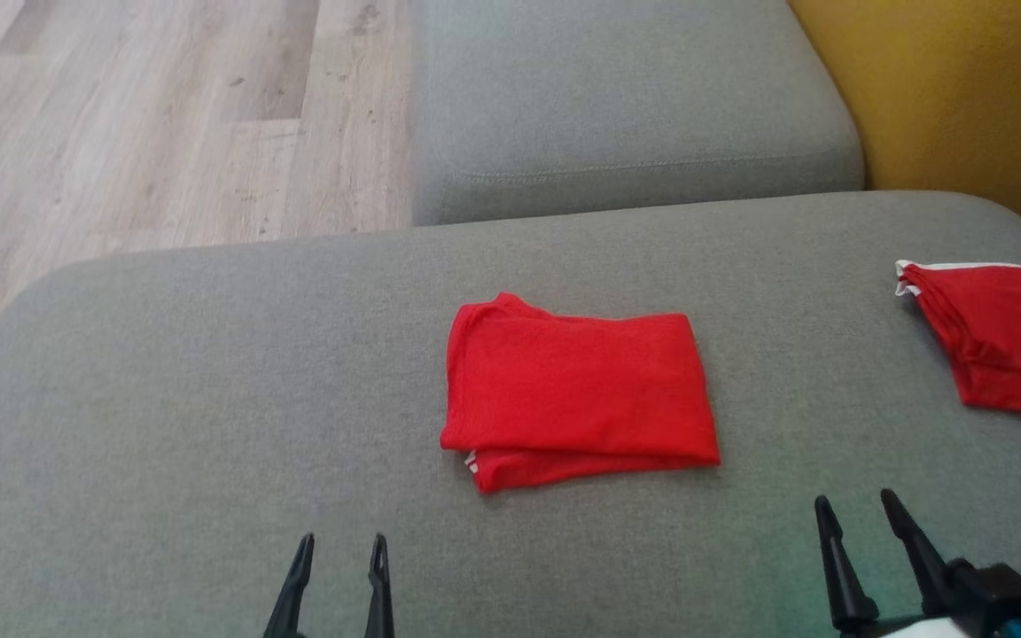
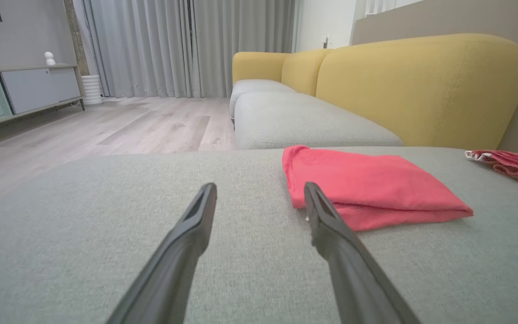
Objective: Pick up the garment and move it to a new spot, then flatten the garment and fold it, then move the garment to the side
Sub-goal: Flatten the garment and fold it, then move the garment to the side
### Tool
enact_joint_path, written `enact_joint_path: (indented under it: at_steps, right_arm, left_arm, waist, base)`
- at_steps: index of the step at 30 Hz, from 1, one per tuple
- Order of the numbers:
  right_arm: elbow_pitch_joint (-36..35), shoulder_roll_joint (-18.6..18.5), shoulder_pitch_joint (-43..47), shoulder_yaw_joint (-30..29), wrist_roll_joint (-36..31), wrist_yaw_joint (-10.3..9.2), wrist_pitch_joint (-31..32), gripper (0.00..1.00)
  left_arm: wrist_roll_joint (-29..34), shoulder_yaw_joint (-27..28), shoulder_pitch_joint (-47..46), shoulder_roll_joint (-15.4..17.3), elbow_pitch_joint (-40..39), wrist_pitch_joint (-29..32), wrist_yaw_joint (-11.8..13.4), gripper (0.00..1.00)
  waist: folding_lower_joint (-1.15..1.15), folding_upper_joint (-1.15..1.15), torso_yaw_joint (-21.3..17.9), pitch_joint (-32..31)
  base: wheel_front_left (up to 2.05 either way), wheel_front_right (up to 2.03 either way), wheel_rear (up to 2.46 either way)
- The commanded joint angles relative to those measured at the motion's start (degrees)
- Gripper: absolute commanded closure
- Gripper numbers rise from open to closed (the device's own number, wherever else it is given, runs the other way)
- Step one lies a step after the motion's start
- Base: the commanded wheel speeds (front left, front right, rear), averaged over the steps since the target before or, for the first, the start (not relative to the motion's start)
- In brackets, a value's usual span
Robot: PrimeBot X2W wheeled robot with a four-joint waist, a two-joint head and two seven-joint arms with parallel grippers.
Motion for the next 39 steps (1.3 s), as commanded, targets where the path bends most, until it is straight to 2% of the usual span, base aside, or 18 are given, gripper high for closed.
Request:
enact_joint_path:
  at_steps: [1,27,39]
  right_arm:
    - [-2.2,-1.0,-2.5,1.1,-0.7,-0.05,-0.8,0.00]
    - [-2.5,0.4,-1.1,1.2,-2.7,-0.05,-0.8,0.00]
    - [0.6,-1.2,-4.6,3.3,-0.3,-0.05,-0.8,0.00]
  left_arm:
    - [0.8,2.5,-2.4,-0.2,-1.6,-0.5,0.1,0.00]
    - [4.3,5.7,-2.2,-1.9,0.4,-0.5,-2.4,0.00]
    - [5.5,5.0,-3.7,-3.1,0.0,-0.5,-2.6,0.00]
  waist:
    - [0.01,0.00,-0.2,-0.2]
    - [0.01,0.00,-0.4,-0.5]
    - [0.01,0.00,1.1,4.8]
  base:
    - [0.00,0.00,0.00]
    - [0.00,0.00,0.00]
    - [0.00,0.00,0.00]
